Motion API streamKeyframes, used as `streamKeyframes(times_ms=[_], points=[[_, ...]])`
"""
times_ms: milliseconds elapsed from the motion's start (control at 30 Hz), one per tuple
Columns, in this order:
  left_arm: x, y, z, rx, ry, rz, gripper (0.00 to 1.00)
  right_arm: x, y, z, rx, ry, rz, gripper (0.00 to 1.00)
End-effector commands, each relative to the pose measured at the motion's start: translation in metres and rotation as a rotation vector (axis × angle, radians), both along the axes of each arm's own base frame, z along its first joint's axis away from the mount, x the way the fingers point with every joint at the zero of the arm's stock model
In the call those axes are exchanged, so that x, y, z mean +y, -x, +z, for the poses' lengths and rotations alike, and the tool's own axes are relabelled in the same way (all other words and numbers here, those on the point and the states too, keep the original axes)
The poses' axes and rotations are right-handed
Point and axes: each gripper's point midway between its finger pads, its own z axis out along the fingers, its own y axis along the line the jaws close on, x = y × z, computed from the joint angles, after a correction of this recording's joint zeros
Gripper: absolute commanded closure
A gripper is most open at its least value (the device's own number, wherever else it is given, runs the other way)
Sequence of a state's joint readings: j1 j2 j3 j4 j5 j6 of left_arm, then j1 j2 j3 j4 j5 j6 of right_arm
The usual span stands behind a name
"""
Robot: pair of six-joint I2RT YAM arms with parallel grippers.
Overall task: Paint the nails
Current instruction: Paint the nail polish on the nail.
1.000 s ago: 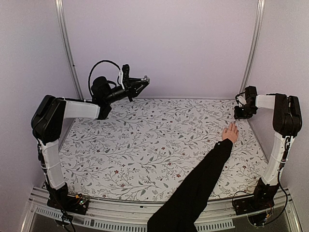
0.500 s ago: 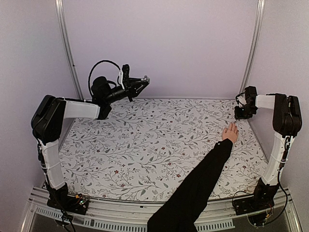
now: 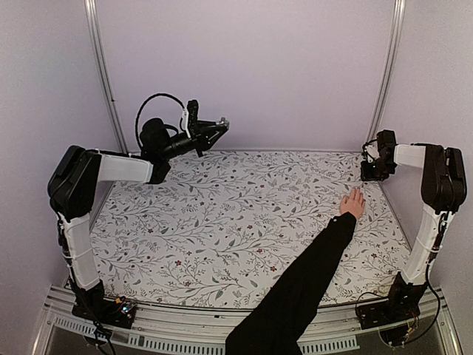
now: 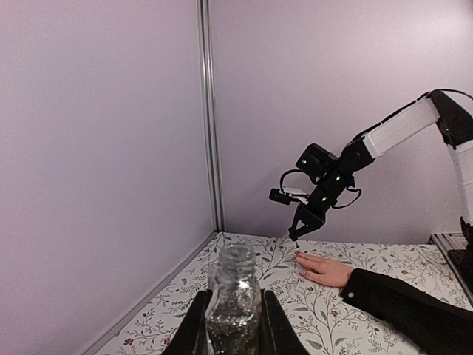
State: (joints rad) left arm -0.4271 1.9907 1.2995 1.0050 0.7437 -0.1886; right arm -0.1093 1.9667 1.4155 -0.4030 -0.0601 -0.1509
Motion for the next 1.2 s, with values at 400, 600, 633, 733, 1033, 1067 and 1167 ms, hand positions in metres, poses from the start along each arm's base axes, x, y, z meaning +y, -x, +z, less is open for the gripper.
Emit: streamKeyframes(times_ms=[400, 600, 633, 733, 1033, 1067, 1167], points=[[0.007, 0.001, 0.013, -0.034, 0.014, 0.015, 1.0, 0.012, -0.005, 0.003, -0.016, -0.043, 0.035, 1.0], [0.007, 0.0, 0.013, -0.033, 0.015, 0.016, 1.0, 0.011, -0.004, -0.003, -0.004, -0.043, 0.033, 1.0], [0.007, 0.0, 0.012, -0.032, 0.014, 0.015, 1.0, 0.012, -0.005, -0.004, -0.004, -0.043, 0.032, 1.0], [0.008, 0.0, 0.012, -0.032, 0.014, 0.016, 1.0, 0.012, -0.005, -0.005, -0.001, -0.045, 0.033, 1.0], [0.007, -0.001, 0.011, -0.031, 0.013, 0.017, 1.0, 0.013, -0.009, -0.006, -0.002, -0.055, 0.037, 1.0], [0.007, -0.001, 0.011, -0.03, 0.013, 0.016, 1.0, 0.013, -0.009, -0.006, -0.002, -0.056, 0.038, 1.0], [0.007, -0.001, 0.01, -0.029, 0.012, 0.017, 1.0, 0.014, -0.01, -0.005, -0.004, -0.056, 0.04, 1.0]])
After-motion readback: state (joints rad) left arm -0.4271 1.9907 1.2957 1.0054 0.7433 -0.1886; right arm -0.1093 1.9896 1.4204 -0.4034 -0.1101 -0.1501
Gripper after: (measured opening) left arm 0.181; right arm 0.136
